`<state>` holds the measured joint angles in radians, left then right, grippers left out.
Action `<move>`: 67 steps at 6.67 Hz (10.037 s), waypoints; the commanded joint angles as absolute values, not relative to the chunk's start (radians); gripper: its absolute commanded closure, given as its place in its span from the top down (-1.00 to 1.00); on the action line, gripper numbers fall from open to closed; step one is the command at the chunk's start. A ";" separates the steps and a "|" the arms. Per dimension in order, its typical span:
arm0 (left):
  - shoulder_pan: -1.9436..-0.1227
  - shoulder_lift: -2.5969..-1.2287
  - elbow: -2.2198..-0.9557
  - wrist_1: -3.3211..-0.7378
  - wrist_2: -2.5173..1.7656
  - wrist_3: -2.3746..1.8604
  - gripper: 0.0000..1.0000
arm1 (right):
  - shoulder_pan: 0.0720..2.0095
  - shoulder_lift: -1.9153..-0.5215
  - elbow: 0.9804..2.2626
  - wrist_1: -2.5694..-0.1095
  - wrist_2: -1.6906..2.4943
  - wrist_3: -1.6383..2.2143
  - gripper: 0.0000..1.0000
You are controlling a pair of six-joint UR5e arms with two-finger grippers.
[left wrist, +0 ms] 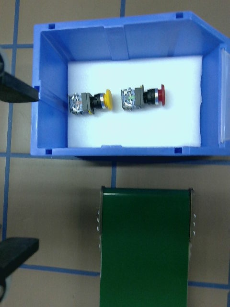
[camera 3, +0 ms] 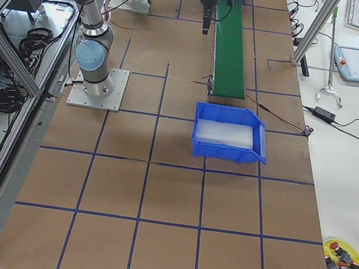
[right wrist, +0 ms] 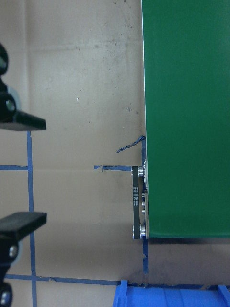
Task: Transport two buttons from left to right
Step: 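Move the left gripper over the bin toward the yellow-capped button, then lower the left gripper and grasp the yellow-capped button, then lift the yellow button and carry it onto the conveyor start, then lower the yellow button onto the belt and open the left gripper, then move the left gripper back over the bin to the red-capped button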
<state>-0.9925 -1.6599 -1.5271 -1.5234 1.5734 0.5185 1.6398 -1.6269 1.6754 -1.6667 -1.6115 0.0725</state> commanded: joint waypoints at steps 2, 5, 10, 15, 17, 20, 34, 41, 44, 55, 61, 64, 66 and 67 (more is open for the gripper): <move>-0.868 -1.712 -1.526 -1.506 1.562 0.660 1.00 | 1.640 -1.628 1.677 -1.677 -1.611 0.074 1.00; -0.929 -1.720 -1.523 -1.503 1.568 0.667 0.99 | 1.640 -1.628 1.677 -1.678 -1.611 0.074 1.00; -0.946 -1.808 -1.678 -1.194 1.568 0.666 1.00 | 1.638 -1.626 1.677 -1.680 -1.611 0.072 1.00; -0.950 -1.871 -1.802 -1.007 1.562 0.653 1.00 | 1.637 -1.626 1.678 -1.680 -1.611 0.072 1.00; -0.950 -1.873 -1.890 -0.915 1.562 0.625 1.00 | 1.637 -1.626 1.677 -1.680 -1.611 0.072 1.00; -0.950 -1.901 -1.948 -0.830 1.562 0.609 1.00 | 1.637 -1.626 1.677 -1.680 -1.611 0.072 1.00; -0.937 -1.792 -1.822 -1.024 1.568 0.612 -0.89 | 1.637 -1.625 1.677 -1.680 -1.611 0.072 1.00; -1.082 -1.792 -1.485 -1.416 1.574 0.528 -0.88 | 1.635 -1.624 1.677 -1.680 -1.611 0.066 1.00; -1.297 -1.827 -1.488 -1.396 1.575 0.291 -0.88 | 1.635 -1.624 1.678 -1.680 -1.611 0.066 1.00; -1.414 -1.979 -1.694 -1.022 1.578 0.230 0.99 | 1.635 -1.624 1.683 -1.680 -1.612 0.066 1.00; -1.408 -1.792 -1.540 -1.328 1.572 0.230 1.00 | 1.635 -1.624 1.678 -1.680 -1.612 0.066 1.00; -1.317 -1.789 -1.528 -1.345 1.572 0.271 1.00 | 1.635 -1.626 1.677 -1.680 -1.612 0.066 1.00; -1.157 -1.812 -1.528 -1.330 1.572 0.411 1.00 | 1.635 -1.626 1.678 -1.680 -1.612 0.066 1.00; -1.110 -1.819 -1.528 -1.328 1.574 0.464 1.00 | 1.635 -1.625 1.678 -1.680 -1.612 0.066 1.00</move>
<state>-1.1772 -1.8092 -1.5276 -1.3313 1.5728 0.3981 1.6352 -1.6256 1.6780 -1.6797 -1.6122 0.0660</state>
